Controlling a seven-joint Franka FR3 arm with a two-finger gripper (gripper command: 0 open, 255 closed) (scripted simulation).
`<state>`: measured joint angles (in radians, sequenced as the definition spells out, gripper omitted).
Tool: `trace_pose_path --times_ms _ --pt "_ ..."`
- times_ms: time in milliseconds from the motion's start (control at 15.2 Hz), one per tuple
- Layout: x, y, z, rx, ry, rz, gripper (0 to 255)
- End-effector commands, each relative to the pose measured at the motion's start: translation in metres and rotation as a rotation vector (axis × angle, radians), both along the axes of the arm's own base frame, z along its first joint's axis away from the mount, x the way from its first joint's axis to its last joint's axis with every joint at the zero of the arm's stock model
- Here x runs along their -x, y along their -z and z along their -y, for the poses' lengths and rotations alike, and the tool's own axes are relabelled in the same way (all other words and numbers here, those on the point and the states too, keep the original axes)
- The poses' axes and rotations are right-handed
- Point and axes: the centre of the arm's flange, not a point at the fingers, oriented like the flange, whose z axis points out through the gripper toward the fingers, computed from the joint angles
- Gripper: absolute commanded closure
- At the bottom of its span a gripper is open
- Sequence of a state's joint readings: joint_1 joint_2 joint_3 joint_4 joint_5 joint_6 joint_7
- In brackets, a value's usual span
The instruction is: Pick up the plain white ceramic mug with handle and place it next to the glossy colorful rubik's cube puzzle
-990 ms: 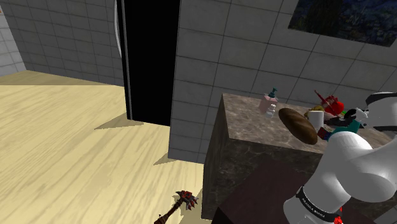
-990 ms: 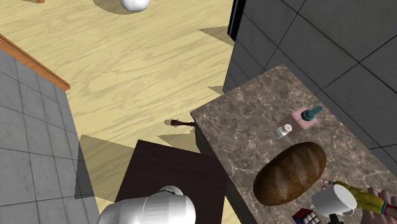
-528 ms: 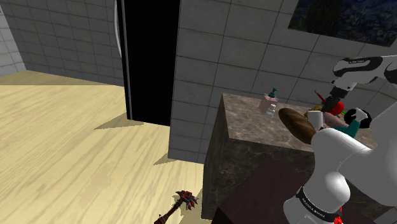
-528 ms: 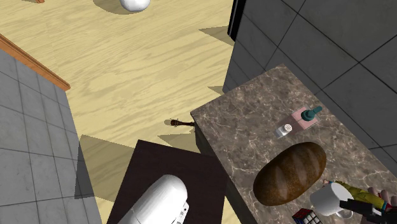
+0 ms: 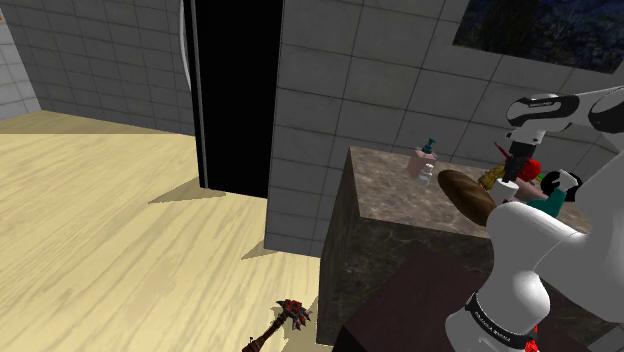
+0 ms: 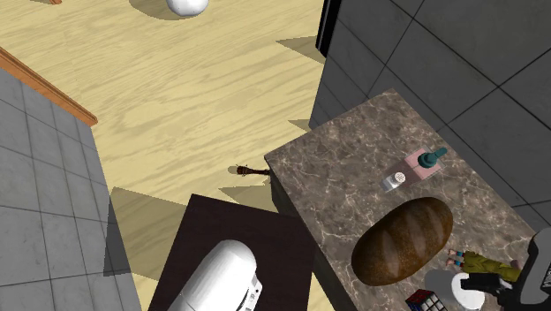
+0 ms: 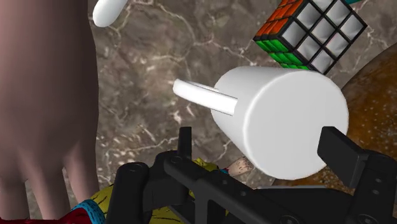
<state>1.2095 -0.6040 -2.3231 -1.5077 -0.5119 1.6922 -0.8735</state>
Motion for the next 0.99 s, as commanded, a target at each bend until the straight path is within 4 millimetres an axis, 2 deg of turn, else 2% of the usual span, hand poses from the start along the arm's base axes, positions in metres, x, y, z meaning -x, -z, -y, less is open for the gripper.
trace_pose_path --times_ms 0,396,462,924 --pt "0.0007 0.0048 -0.0011 0.0 0.0 -0.001 0" --pt "0.0007 0.0048 -0.0011 0.0 0.0 -0.001 0" --pt "0.0012 0.0043 -0.0004 0.0 0.0 -0.001 255" --pt "-0.0006 0.002 0.0029 0.0 -0.001 -0.001 255"
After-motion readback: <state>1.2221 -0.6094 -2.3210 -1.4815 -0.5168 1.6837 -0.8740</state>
